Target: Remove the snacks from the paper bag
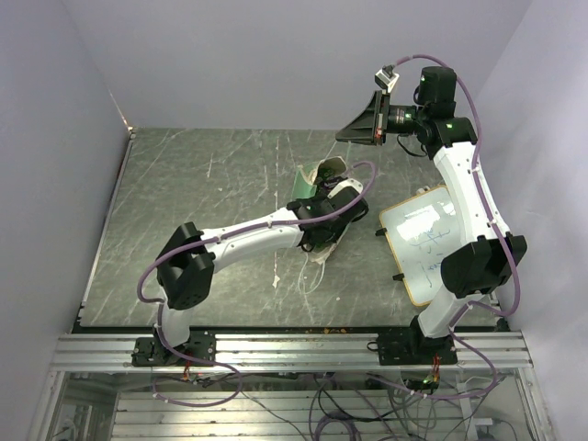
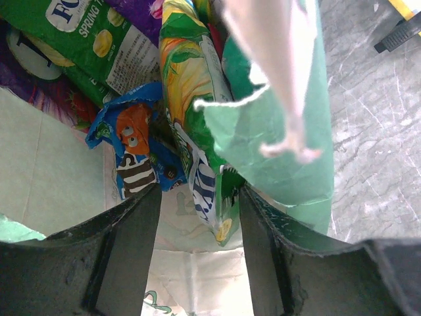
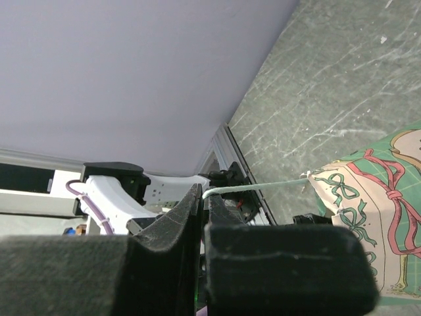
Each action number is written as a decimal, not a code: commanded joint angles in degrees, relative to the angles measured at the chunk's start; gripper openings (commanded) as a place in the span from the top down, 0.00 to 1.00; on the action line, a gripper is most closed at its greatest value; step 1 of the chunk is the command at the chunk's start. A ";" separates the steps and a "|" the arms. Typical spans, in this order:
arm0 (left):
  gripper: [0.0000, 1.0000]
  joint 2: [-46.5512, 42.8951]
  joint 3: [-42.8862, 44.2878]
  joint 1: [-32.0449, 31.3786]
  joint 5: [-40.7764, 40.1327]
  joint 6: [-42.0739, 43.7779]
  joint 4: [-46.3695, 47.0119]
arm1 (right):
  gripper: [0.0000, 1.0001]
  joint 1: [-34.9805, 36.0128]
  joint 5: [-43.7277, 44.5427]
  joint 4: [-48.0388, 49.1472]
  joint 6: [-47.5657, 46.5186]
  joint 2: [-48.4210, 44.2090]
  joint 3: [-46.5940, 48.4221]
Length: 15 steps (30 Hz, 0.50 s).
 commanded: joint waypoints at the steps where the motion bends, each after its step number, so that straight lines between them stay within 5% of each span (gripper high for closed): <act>1: 0.37 -2.08 0.24 -0.09 1.26 -0.47 2.17 | 1.00 -0.81 -2.69 2.88 0.44 -1.47 0.46; 15: 0.30 -4.86 -3.75 0.09 5.04 -4.07 4.45 | 1.00 -0.78 -2.74 3.32 0.78 -1.60 0.39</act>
